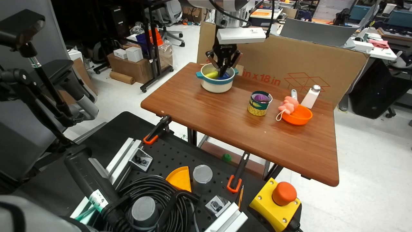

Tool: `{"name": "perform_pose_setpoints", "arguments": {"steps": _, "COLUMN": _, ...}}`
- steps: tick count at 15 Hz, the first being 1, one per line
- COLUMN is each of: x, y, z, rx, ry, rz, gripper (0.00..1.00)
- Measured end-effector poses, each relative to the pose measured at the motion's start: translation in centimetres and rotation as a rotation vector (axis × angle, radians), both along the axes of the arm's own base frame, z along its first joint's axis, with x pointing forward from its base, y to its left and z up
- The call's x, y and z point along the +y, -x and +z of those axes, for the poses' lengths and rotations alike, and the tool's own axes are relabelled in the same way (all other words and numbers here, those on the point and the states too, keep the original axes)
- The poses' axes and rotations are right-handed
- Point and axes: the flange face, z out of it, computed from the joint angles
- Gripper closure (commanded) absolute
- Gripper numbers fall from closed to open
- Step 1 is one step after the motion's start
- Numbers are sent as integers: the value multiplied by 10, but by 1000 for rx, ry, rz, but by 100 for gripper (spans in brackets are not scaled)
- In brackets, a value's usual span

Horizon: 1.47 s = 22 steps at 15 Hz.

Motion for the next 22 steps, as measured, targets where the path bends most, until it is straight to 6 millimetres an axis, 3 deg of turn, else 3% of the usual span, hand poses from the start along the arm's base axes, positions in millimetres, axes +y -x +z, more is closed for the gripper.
{"name": "perform_pose_setpoints", "arguments": {"steps": 4, "x": 6, "y": 0, "z": 4, "rx": -5, "ry": -5, "rz": 29, "gripper": 99}}
{"name": "perform_pose_setpoints", "arguments": {"steps": 9, "x": 17, "y": 2, "z": 26, "rx": -39, "ry": -12, "rz": 76, "gripper": 99}}
{"name": "perform_pose_setpoints", "arguments": {"steps": 10, "x": 18, "y": 2, "z": 31, "rx": -46, "ry": -12, "rz": 82, "gripper": 69}}
{"name": "perform_pose_setpoints", "arguments": {"steps": 11, "x": 18, "y": 3, "z": 35, "rx": -51, "ry": -12, "rz": 88, "gripper": 68}}
{"name": "perform_pose_setpoints", "arguments": {"steps": 20, "x": 18, "y": 8, "z": 41, "rx": -54, "ry": -8, "rz": 104, "gripper": 5}}
{"name": "perform_pose_setpoints", "arguments": {"steps": 22, "x": 18, "y": 8, "z": 40, "rx": -52, "ry": -8, "rz": 106, "gripper": 0}}
